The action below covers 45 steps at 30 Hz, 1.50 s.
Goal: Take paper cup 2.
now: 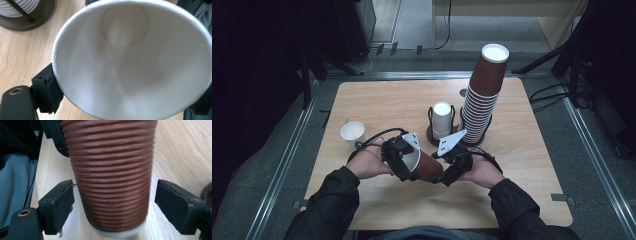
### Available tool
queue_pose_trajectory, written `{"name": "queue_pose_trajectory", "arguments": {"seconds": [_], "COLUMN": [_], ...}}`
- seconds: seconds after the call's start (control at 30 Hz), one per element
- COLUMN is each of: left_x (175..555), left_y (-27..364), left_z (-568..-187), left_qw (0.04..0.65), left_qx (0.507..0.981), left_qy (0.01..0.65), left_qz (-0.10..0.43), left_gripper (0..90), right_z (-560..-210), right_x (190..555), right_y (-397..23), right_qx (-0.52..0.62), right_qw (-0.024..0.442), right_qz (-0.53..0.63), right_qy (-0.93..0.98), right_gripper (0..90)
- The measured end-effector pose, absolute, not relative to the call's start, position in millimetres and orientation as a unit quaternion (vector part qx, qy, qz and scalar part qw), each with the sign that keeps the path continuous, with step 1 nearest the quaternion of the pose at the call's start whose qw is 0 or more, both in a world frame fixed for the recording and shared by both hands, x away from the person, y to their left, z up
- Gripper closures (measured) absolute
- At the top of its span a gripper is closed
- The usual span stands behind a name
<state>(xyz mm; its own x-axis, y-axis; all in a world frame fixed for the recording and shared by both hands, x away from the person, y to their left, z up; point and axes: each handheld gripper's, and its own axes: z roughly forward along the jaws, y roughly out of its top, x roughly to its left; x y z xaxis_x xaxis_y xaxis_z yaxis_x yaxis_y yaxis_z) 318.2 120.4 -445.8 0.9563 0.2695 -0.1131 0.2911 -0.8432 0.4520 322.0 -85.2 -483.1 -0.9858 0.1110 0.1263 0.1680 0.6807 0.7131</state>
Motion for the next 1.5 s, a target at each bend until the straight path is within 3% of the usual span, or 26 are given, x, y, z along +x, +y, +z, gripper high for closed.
{"name": "queue_pose_trajectory", "arguments": {"seconds": [0.77, 1.0, 1.5], "left_x": [312.4, 312.5, 311.8], "left_y": [113.0, 119.4, 152.8], "left_z": [-441.6, -437.6, -439.8], "left_qw": [0.243, 0.269, 0.328], "left_qx": [0.96, 0.953, 0.929], "left_qy": [0.138, 0.139, 0.173], "left_qz": [-0.022, -0.016, -0.007], "left_gripper": [8.2, 0.2, 0.0], "right_z": [-486.2, -482.9, -476.9], "right_x": [318.0, 320.1, 324.6], "right_y": [-75.1, -80.1, -92.0], "right_qx": [-0.056, -0.063, -0.073], "right_qw": [0.044, 0.037, 0.033], "right_qz": [-0.39, -0.394, -0.409], "right_qy": [-0.918, -0.916, -0.909], "right_gripper": [20.1, 19.7, 19.6]}}
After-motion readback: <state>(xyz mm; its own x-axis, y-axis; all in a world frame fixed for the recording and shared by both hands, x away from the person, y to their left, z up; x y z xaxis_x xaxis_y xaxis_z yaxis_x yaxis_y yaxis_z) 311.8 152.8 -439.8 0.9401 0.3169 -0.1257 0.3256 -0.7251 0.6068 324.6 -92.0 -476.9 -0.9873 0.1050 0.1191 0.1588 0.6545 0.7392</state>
